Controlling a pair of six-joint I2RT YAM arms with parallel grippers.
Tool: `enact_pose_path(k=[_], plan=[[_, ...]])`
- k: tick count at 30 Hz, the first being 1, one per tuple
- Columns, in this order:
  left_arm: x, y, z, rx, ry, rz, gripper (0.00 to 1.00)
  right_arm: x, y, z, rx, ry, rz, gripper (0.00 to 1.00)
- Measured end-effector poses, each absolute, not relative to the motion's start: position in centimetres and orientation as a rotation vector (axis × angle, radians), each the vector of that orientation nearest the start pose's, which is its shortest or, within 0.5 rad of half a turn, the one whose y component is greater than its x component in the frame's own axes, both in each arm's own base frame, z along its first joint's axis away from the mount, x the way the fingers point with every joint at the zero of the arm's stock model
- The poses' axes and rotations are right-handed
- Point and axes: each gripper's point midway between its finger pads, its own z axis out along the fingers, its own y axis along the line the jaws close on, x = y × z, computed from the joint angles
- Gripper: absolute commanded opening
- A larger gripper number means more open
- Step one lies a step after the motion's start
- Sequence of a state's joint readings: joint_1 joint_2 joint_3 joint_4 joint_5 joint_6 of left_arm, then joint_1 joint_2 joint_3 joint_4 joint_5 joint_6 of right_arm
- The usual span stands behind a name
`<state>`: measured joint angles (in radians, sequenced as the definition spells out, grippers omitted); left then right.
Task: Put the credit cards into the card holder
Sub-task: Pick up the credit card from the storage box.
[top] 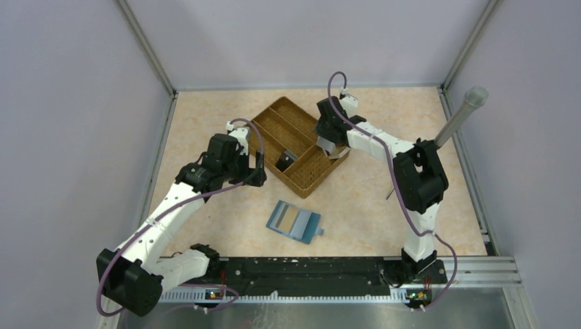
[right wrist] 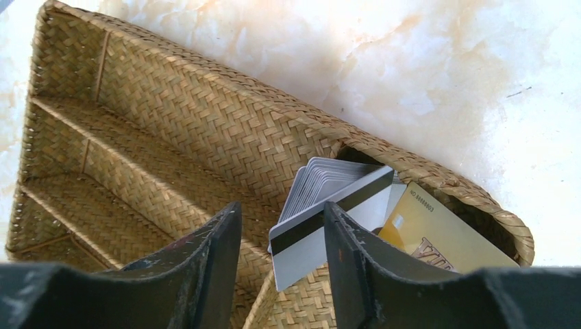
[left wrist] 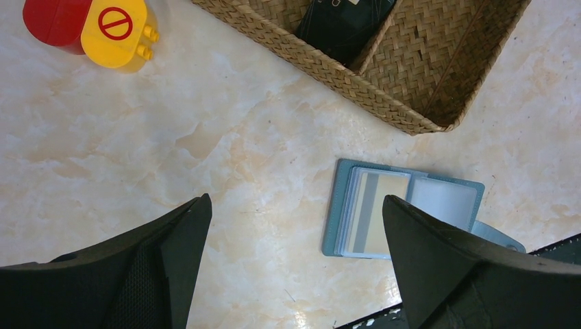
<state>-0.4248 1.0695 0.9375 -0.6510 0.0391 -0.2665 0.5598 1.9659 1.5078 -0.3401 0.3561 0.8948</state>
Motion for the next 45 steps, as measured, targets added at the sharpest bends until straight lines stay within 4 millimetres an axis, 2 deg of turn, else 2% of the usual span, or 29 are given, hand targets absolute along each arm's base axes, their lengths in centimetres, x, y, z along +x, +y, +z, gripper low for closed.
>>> enact_pose_path(k=[6, 13, 21, 25, 30, 39, 42, 45], plan=[[25.8, -13.7, 16.8, 0.212, 2.377, -0.387, 0.99, 46.3, 25.6, 11.9, 0.557, 2.231, 0.361, 0.3], [25.8, -13.8, 16.8, 0.214, 2.378, -0.39, 0.99, 46.6, 26.0, 12.4, 0.556, 2.216, 0.392, 0.13], [25.8, -13.8, 16.8, 0.216, 2.378, -0.39, 0.99, 46.1, 26.0, 12.6, 0.551, 2.223, 0.406, 0.04], [25.7, -13.9, 16.8, 0.224, 2.379, -0.401, 0.99, 44.5, 25.0, 13.4, 0.552, 2.23, 0.397, 0.0], [25.5, -14.2, 16.7, 0.236, 2.384, -0.418, 0.99, 42.0, 23.3, 14.2, 0.554, 2.238, 0.375, 0.0], [25.3, -14.4, 16.6, 0.246, 2.388, -0.436, 0.99, 39.4, 21.3, 15.1, 0.524, 2.253, 0.338, 0.0], [25.3, -14.4, 16.5, 0.245, 2.39, -0.436, 0.99, 37.9, 20.4, 16.2, 0.502, 2.238, 0.35, 0.0], [25.2, -14.6, 16.5, 0.248, 2.392, -0.449, 0.99, 35.9, 19.7, 18.3, 0.458, 2.207, 0.412, 0.0]])
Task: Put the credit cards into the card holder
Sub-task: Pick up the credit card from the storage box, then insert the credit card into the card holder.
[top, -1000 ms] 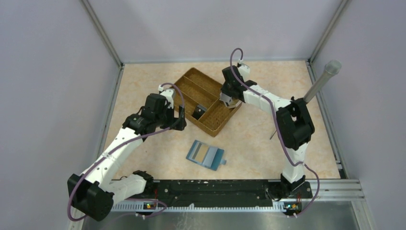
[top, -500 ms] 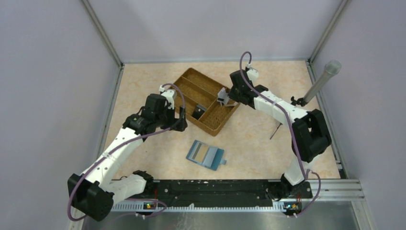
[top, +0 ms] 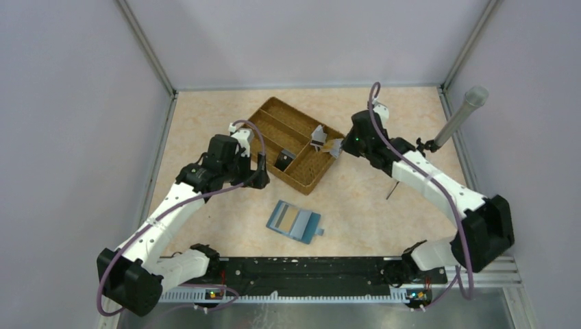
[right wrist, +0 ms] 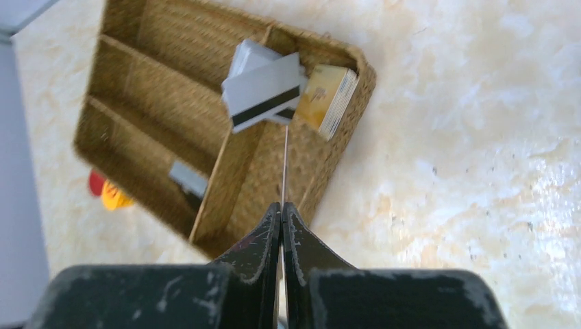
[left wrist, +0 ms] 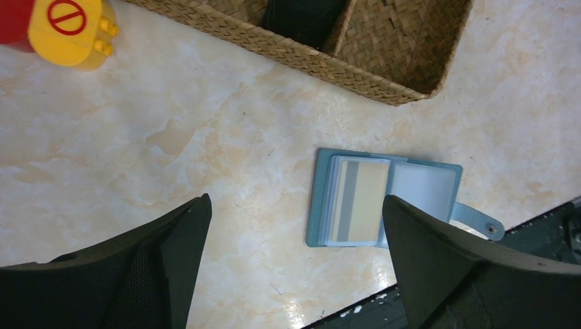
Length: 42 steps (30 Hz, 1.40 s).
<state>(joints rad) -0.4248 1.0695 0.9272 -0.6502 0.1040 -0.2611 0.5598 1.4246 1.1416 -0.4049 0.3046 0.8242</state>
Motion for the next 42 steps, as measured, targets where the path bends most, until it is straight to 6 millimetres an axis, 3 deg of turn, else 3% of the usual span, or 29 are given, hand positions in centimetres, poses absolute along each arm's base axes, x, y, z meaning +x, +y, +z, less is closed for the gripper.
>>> enact_pose_path(k=[4, 7, 10, 15, 21, 29, 42], plan=[[24.6, -16.0, 16.4, 0.228, 2.398, -0.564, 0.99, 32.8, 19.7, 21.0, 0.372, 2.167, 0.538, 0.0], [23.3, -17.3, 14.5, 0.181, 2.427, -0.682, 0.98, 29.9, 20.1, 21.6, 0.3, 2.162, 0.641, 0.0], [21.4, -18.2, 11.5, 0.137, 2.503, -0.742, 0.97, 26.8, 21.2, 20.9, 0.219, 2.193, 0.733, 0.0], [18.2, -19.0, 7.4, 0.075, 2.607, -0.779, 0.94, 20.4, 24.8, 18.5, 0.04, 2.269, 0.946, 0.0], [16.8, -20.6, 6.4, 0.102, 2.616, -0.77, 0.84, 15.8, 28.2, 14.6, -0.046, 2.346, 1.106, 0.0], [17.1, -20.3, 4.4, 0.074, 2.625, -0.664, 0.8, 14.0, 29.2, 9.5, 0.092, 2.431, 1.149, 0.0], [17.4, -19.9, 3.3, 0.068, 2.626, -0.602, 0.57, 14.8, 28.4, 6.7, 0.411, 2.383, 1.168, 0.0]])
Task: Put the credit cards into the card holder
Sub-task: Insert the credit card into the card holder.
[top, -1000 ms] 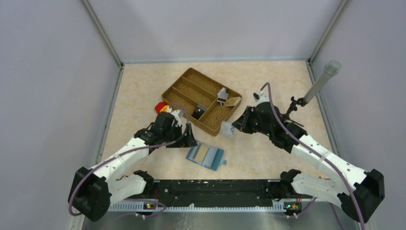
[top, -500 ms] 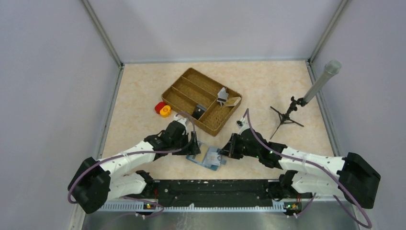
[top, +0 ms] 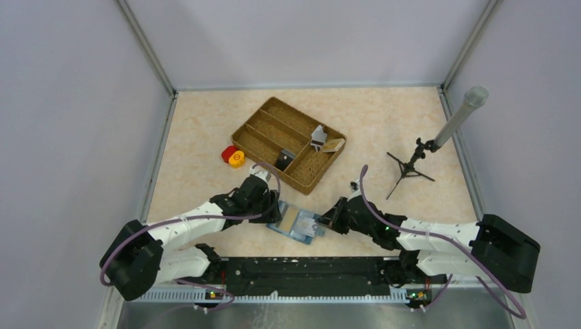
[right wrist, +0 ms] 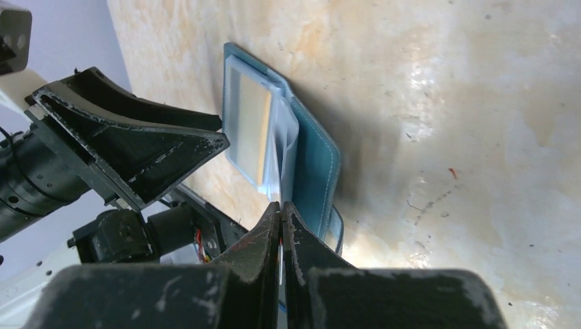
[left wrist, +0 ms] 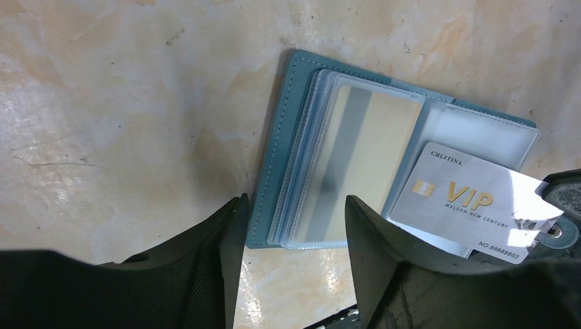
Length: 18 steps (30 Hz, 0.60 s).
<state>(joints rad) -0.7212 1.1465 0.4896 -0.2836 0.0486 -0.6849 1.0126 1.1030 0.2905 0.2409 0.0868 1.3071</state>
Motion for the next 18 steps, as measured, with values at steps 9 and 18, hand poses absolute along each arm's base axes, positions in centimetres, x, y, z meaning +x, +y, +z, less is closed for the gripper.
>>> enact_pose_path(k=[9, 18], plan=[[17.5, -19.9, 2.9, 0.071, 2.63, -0.591, 0.54, 15.4, 28.3, 6.8, 0.532, 2.324, 1.224, 0.0], [17.7, -20.1, 2.8, 0.07, 2.625, -0.595, 0.51, 16.0, 28.3, 7.4, 0.586, 2.276, 1.252, 0.0]])
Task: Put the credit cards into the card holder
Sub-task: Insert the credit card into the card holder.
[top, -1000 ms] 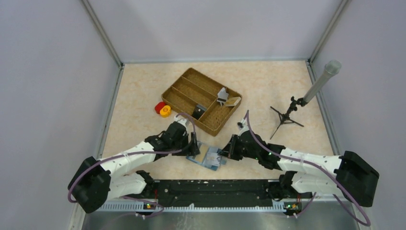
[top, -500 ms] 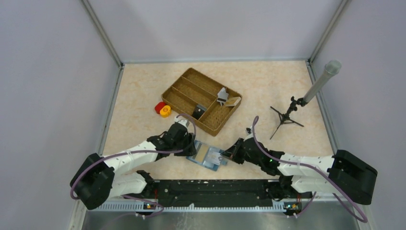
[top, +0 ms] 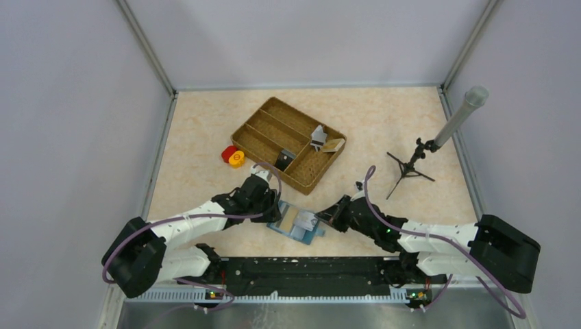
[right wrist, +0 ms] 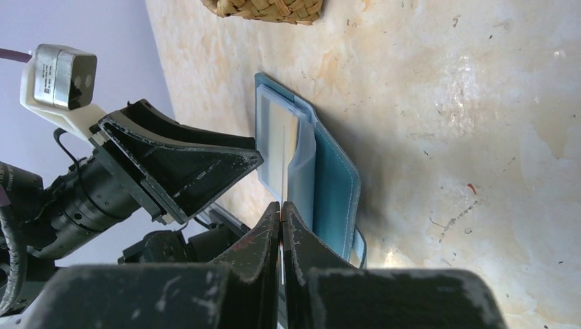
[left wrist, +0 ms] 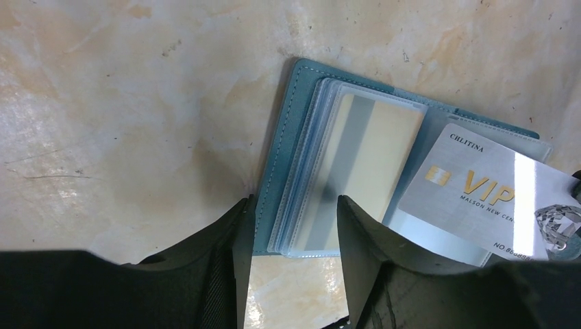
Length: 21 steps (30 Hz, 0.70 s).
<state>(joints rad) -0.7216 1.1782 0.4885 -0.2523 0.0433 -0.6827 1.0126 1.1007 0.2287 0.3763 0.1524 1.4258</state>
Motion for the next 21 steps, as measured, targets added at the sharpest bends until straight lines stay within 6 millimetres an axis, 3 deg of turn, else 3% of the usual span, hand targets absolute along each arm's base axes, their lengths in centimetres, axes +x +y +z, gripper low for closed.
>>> enact_pose_path(k=[21], plan=[[17.8, -20.1, 2.8, 0.07, 2.624, -0.595, 0.47, 16.5, 28.1, 6.0, 0.628, 2.28, 1.204, 0.0]])
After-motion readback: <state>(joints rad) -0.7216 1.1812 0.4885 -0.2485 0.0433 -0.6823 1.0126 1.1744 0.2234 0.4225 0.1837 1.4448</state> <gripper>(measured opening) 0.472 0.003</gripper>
